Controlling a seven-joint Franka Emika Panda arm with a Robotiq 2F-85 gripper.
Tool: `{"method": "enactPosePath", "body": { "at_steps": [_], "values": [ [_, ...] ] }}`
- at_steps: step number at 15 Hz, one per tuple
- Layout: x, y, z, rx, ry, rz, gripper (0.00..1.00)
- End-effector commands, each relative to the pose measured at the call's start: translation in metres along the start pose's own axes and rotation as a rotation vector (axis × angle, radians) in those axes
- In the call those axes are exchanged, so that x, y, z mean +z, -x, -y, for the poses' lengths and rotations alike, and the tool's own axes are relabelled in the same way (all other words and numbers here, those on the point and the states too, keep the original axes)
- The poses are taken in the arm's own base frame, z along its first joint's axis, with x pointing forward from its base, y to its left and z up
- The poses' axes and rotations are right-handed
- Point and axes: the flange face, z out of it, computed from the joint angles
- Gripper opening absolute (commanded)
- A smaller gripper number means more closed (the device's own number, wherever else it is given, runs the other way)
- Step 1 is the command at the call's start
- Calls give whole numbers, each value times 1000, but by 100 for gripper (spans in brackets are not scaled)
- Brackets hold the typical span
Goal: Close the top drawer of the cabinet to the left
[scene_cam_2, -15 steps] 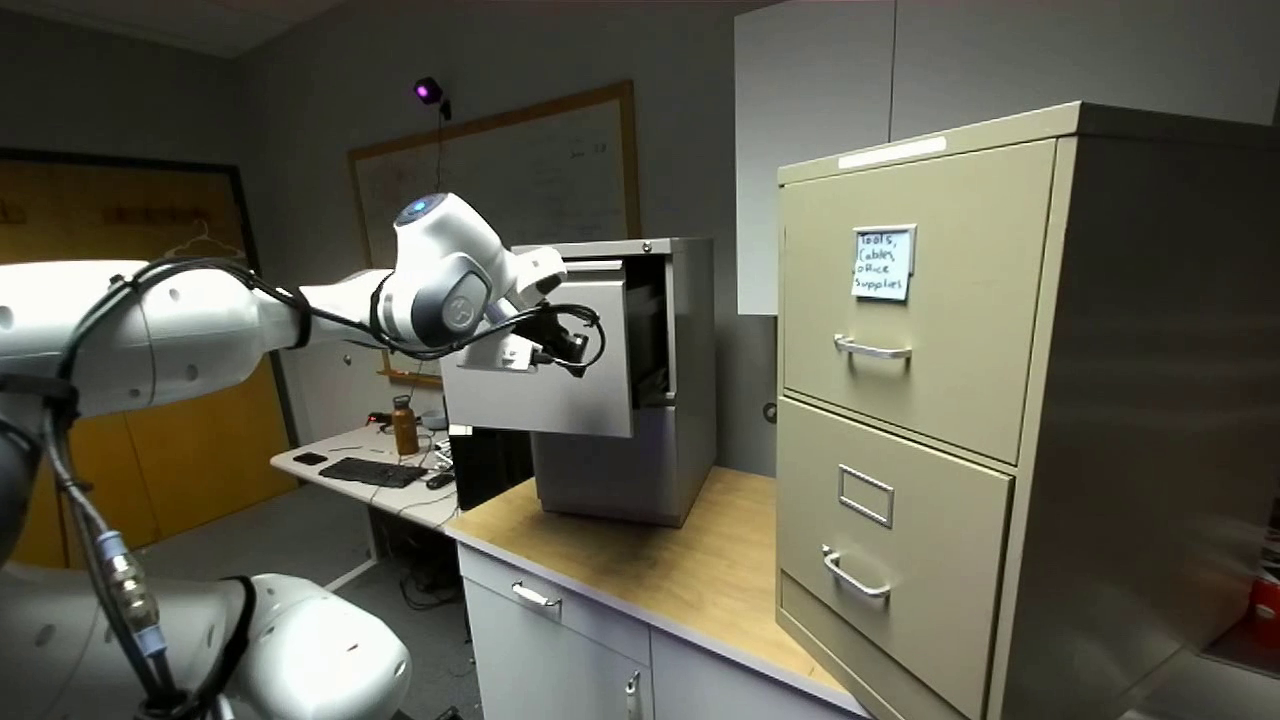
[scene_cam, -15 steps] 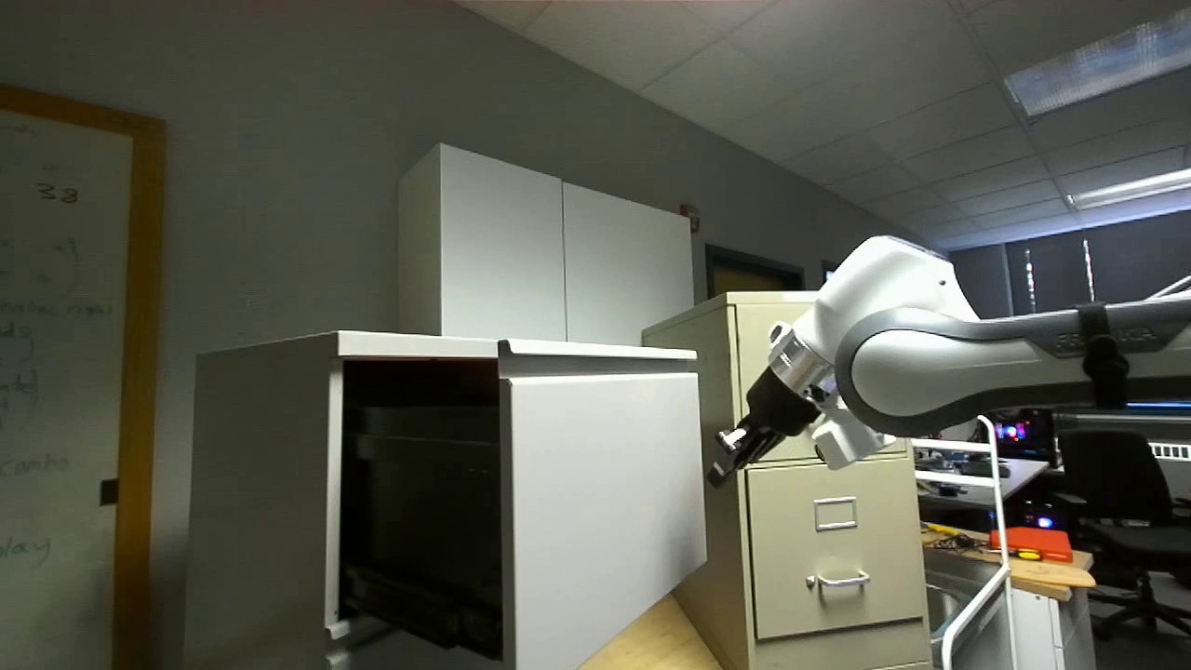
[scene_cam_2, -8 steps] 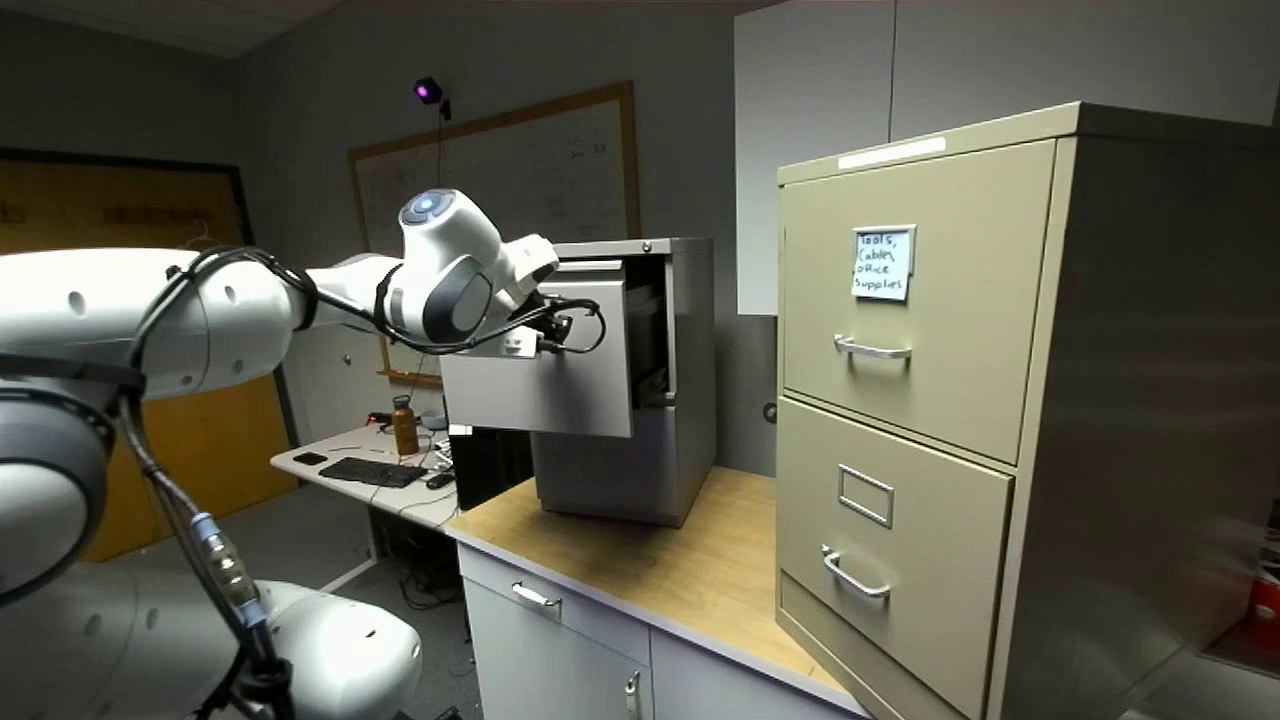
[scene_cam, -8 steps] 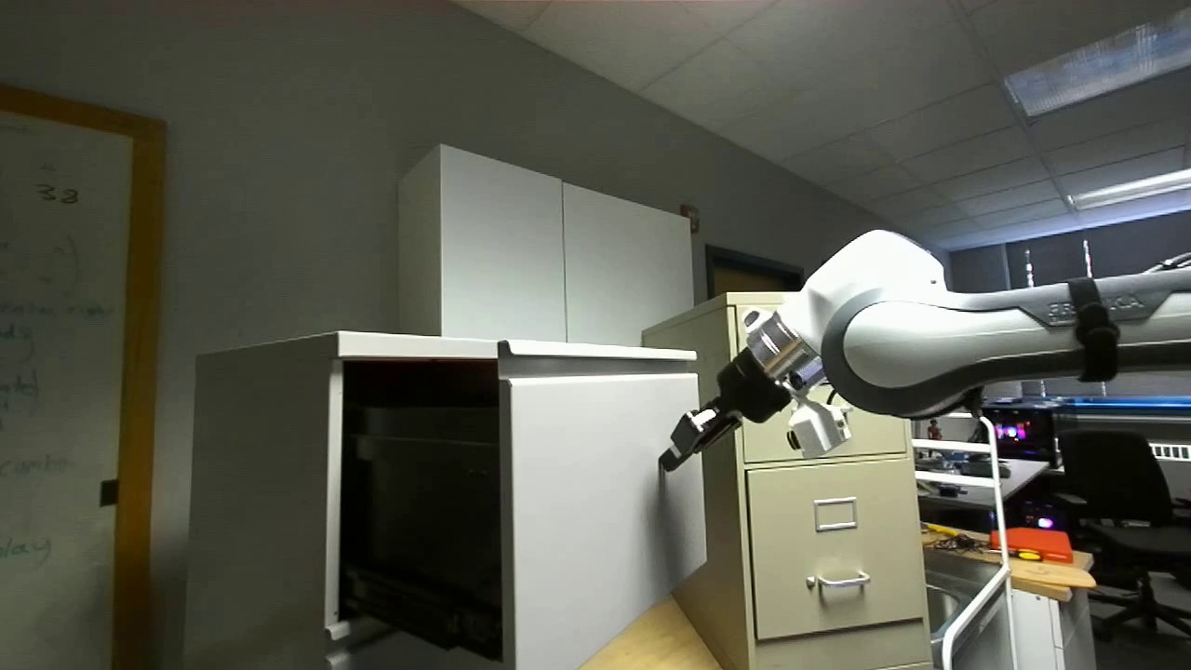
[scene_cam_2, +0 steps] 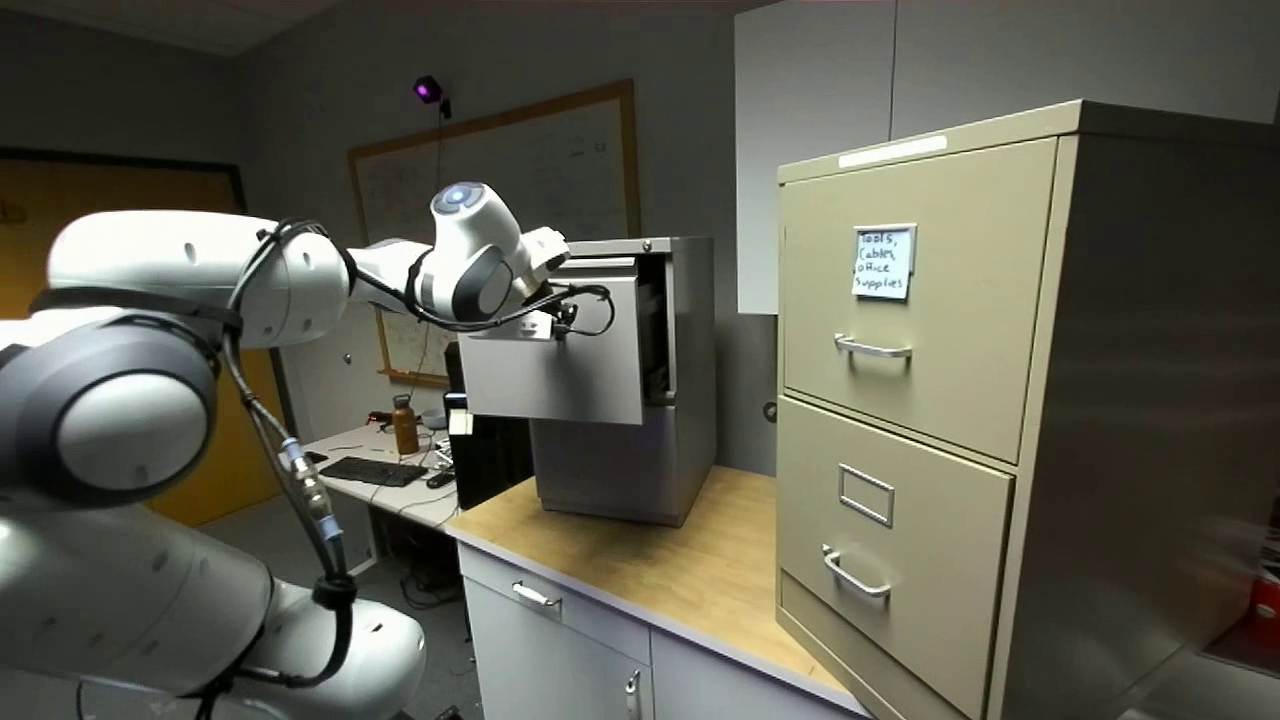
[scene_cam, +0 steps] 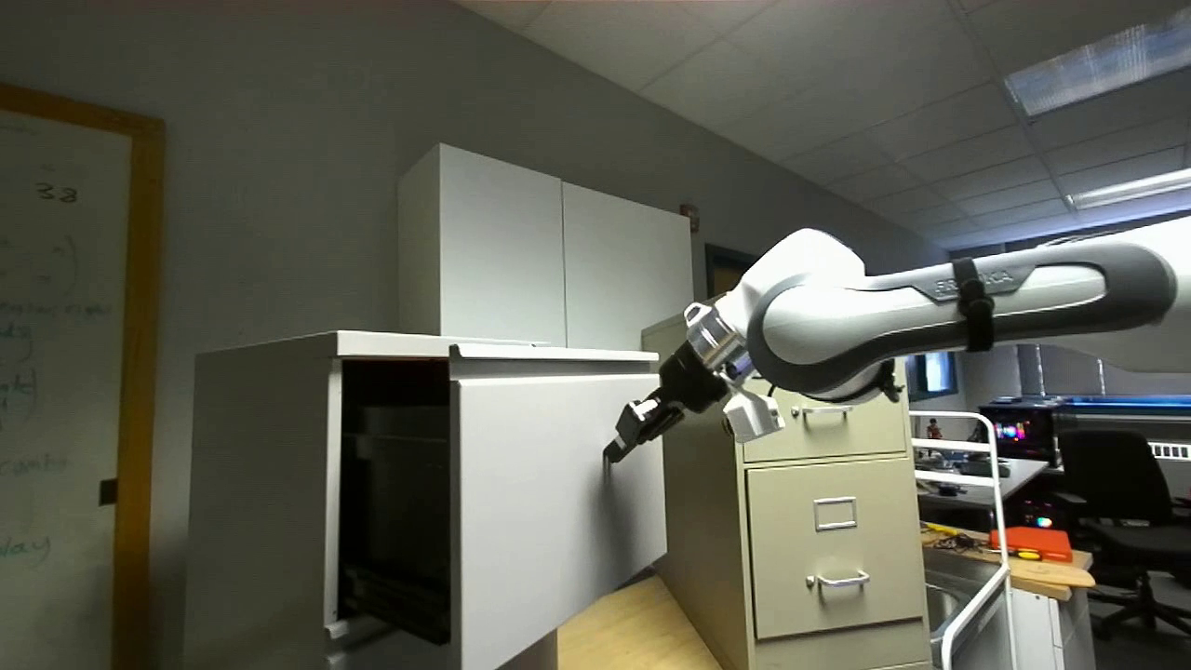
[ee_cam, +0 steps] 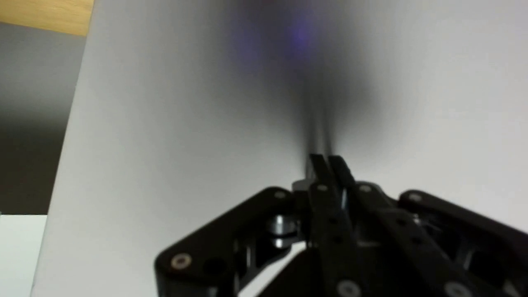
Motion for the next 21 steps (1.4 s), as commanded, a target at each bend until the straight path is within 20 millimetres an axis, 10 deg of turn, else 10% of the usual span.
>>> {"method": "enactPosePath", "body": {
  "at_steps": [1,10,21],
  "values": [
    [53,-49,16,-16,-38,9,7],
    [157,-111,40,-7,-69,60,7],
    [199,-146,45,-22,-78,72,6]
  ]
}}
